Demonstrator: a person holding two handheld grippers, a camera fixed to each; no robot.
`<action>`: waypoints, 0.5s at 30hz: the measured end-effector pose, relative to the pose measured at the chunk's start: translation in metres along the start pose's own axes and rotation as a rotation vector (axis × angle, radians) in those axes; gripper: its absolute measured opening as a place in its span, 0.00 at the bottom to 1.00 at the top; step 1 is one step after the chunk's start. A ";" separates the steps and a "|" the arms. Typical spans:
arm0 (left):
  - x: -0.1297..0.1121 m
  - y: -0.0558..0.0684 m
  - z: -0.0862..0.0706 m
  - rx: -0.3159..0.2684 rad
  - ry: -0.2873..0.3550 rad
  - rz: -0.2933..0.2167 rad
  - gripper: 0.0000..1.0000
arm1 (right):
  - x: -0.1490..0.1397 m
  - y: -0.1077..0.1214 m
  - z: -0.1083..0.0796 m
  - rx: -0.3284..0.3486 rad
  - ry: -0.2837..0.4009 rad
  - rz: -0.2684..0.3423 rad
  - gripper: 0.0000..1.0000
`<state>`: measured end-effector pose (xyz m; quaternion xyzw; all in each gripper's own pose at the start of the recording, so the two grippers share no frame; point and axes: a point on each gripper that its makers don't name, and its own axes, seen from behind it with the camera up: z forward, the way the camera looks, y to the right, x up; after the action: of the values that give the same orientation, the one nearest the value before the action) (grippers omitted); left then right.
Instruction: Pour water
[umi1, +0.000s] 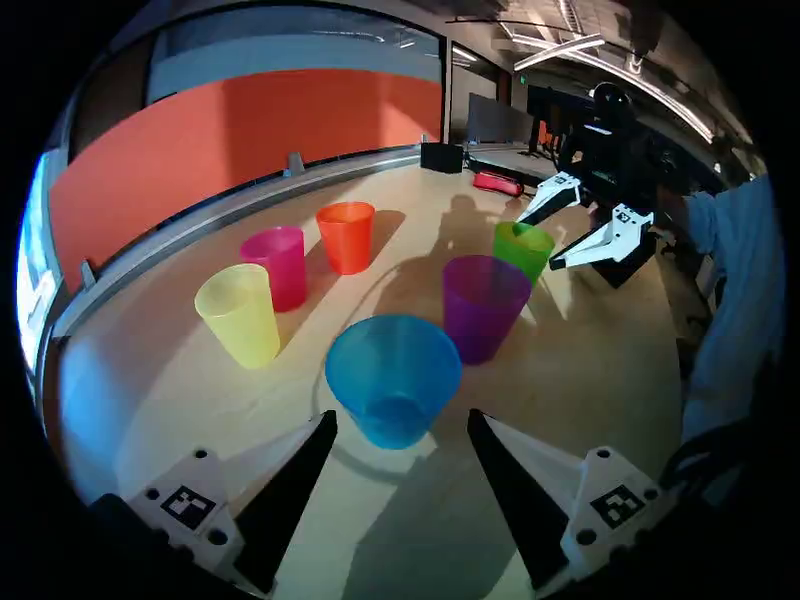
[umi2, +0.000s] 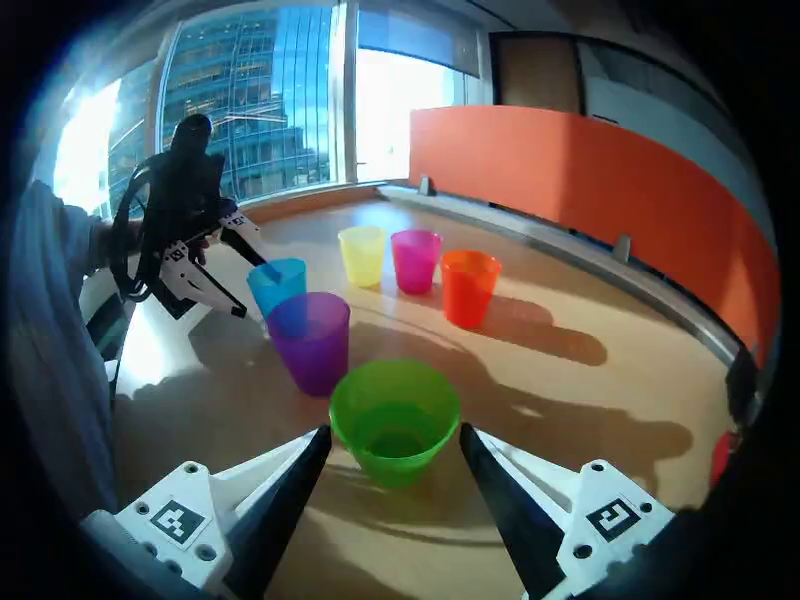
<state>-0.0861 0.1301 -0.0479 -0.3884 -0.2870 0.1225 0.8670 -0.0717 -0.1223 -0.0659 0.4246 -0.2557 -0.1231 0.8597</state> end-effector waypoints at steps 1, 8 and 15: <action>-0.001 0.000 -0.002 0.006 0.002 0.000 0.97 | -0.001 0.001 -0.003 -0.006 0.002 0.002 1.00; -0.004 0.000 -0.019 0.050 0.018 0.000 0.97 | -0.005 0.003 -0.022 -0.048 0.020 0.013 1.00; -0.005 -0.001 -0.038 0.105 0.043 -0.012 0.97 | -0.008 0.002 -0.041 -0.097 0.050 0.022 1.00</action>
<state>-0.0678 0.1043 -0.0699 -0.3432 -0.2638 0.1238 0.8929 -0.0566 -0.0902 -0.0874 0.3826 -0.2325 -0.1154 0.8867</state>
